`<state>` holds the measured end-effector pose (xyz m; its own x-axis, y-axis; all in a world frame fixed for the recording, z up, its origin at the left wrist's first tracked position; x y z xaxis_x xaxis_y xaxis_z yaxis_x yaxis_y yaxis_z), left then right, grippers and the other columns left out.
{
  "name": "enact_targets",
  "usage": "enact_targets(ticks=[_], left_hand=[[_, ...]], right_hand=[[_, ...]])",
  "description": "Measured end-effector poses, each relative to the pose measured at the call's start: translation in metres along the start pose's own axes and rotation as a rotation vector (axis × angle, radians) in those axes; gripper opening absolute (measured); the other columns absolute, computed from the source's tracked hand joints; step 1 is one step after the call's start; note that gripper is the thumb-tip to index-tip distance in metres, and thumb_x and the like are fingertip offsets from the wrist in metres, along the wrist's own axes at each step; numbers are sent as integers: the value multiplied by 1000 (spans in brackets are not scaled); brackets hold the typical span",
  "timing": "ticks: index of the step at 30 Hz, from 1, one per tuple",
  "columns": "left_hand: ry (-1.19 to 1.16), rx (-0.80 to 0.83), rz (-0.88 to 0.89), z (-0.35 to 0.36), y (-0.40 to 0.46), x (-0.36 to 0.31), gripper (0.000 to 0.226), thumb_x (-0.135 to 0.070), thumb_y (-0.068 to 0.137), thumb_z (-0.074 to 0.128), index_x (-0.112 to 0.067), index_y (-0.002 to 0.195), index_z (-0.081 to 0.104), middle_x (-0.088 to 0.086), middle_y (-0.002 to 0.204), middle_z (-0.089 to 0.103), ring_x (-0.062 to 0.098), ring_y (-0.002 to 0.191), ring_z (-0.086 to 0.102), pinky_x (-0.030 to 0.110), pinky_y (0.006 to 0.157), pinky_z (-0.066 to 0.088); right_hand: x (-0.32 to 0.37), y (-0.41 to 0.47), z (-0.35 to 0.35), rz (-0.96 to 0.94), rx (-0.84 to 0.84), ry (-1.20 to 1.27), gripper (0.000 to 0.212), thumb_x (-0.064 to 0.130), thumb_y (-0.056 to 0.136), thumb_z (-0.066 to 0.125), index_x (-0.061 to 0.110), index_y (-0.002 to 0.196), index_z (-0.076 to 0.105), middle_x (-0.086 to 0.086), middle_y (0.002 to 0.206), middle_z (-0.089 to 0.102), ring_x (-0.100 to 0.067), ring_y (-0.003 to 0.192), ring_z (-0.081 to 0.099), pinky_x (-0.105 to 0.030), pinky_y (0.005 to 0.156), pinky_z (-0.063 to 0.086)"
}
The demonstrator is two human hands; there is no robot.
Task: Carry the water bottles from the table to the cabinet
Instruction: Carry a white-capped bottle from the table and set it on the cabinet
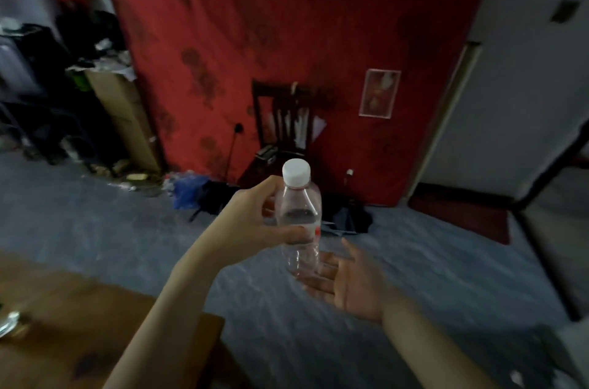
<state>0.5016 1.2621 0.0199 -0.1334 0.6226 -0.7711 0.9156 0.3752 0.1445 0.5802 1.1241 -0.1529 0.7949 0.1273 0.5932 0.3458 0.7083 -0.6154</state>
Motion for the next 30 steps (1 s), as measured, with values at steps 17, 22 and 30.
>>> enact_targets(ticks=[17,22,30], left_hand=[[-38,165,138,130,107,-79,64,-37,72,91,-35,127,59,-19,107,73,-1,101,70,25,93,56],[-35,139,121,120,145,-58,65,-37,73,90,-35,130,58,-18,109,73,-2,103,69,24,93,55],[-54,81,64,78,248,-7,56,-36,74,90,-39,121,60,-23,107,71,-7,100,67,13,83,51]], right_hand=[[91,-37,-136,-82,-111,106,55,53,101,36,1,110,55,-25,120,68,-44,116,63,-51,102,45],[118,2,-130,-53,-97,60,60,53,101,34,0,122,54,-23,120,69,-42,114,64,-50,106,43],[198,111,-96,-22,-21,-10,73,56,100,32,2,148,39,-22,137,59,-40,118,63,-47,96,49]])
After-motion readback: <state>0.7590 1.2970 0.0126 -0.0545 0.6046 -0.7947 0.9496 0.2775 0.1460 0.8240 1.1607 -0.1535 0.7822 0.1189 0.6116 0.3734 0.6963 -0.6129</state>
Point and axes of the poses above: each hand's wrist, its own y-axis towards the middle knuckle, its own z-axis out of the palm, x = y × z, the point moved 9 cm from there along y, towards the middle knuckle
